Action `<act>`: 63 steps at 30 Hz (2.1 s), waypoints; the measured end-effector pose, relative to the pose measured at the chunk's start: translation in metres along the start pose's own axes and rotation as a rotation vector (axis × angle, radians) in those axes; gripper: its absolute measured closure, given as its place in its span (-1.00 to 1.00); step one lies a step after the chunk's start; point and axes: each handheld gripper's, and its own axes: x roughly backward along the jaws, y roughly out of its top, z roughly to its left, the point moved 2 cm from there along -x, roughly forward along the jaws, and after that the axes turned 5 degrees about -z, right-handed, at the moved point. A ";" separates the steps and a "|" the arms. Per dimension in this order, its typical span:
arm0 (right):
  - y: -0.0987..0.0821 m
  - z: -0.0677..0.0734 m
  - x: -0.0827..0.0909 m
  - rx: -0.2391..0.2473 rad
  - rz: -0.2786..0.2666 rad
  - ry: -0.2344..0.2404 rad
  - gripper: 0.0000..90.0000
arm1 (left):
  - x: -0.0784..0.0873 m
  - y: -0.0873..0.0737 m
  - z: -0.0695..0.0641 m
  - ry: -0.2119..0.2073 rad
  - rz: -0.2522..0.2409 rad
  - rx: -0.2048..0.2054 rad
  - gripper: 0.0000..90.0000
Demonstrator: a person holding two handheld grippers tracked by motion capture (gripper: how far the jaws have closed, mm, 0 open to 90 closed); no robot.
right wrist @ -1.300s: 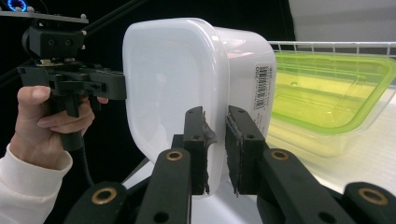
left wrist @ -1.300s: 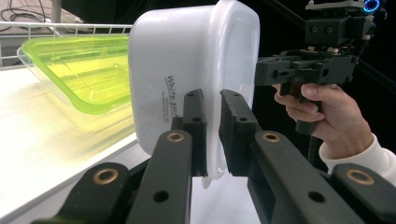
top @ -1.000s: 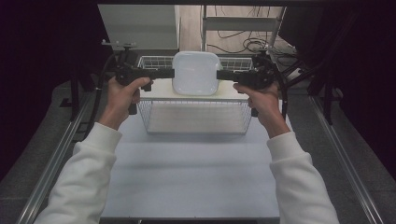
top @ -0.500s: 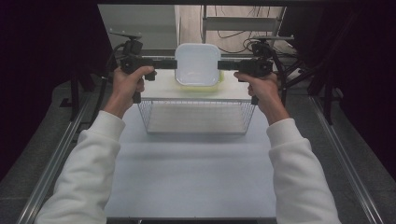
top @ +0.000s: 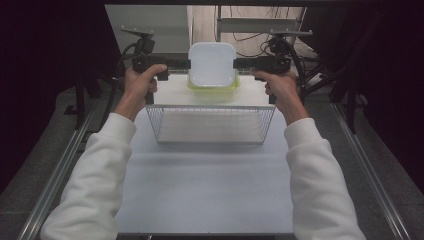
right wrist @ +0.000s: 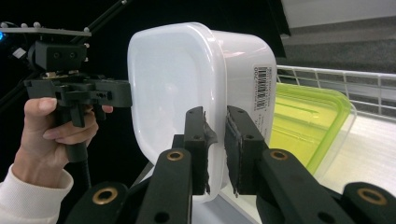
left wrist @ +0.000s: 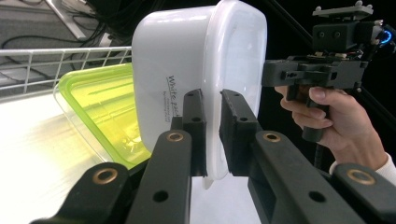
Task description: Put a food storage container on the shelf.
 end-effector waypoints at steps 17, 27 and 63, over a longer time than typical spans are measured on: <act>0.005 -0.028 -0.011 -0.190 -0.003 0.025 0.74 | -0.015 0.005 0.022 -0.026 0.007 0.182 0.80; 0.006 -0.043 -0.019 -0.320 -0.061 0.050 0.72 | -0.021 0.011 0.042 -0.071 -0.023 0.326 0.77; 0.007 -0.033 -0.003 -0.058 -0.108 -0.075 -0.02 | 0.000 0.006 0.028 0.111 -0.063 0.041 -0.13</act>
